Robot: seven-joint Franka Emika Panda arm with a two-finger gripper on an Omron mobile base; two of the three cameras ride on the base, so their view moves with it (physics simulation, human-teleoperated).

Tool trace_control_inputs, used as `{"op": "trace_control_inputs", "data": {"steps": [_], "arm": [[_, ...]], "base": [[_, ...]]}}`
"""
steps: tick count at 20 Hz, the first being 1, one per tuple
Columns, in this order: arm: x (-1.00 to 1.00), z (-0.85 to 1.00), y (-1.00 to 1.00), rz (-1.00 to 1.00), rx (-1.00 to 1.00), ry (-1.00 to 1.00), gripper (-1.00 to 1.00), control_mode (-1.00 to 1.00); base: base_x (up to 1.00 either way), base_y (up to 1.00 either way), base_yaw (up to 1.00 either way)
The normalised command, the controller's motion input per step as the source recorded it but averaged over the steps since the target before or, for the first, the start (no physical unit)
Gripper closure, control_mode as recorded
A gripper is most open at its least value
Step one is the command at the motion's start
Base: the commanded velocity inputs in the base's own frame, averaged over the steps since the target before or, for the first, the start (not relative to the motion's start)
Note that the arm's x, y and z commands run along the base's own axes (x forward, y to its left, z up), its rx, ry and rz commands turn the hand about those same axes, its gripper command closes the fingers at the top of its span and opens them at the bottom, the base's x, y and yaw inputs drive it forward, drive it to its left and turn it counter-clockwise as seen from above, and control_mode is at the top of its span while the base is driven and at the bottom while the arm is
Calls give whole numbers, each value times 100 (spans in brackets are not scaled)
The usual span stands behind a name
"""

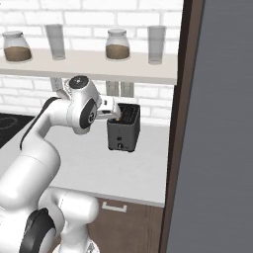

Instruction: Start the toaster. Once the lever pops up, take the bread to the plate on the dining counter.

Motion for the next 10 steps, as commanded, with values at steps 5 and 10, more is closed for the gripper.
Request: {"op": "trace_control_inputs", "data": {"steps": [5, 10], "arm": [[0, 0, 0, 0, 0, 0, -100, -100], [0, 0, 0, 0, 0, 0, -100, -100]], "base": [[0, 0, 0], [0, 0, 0]]}}
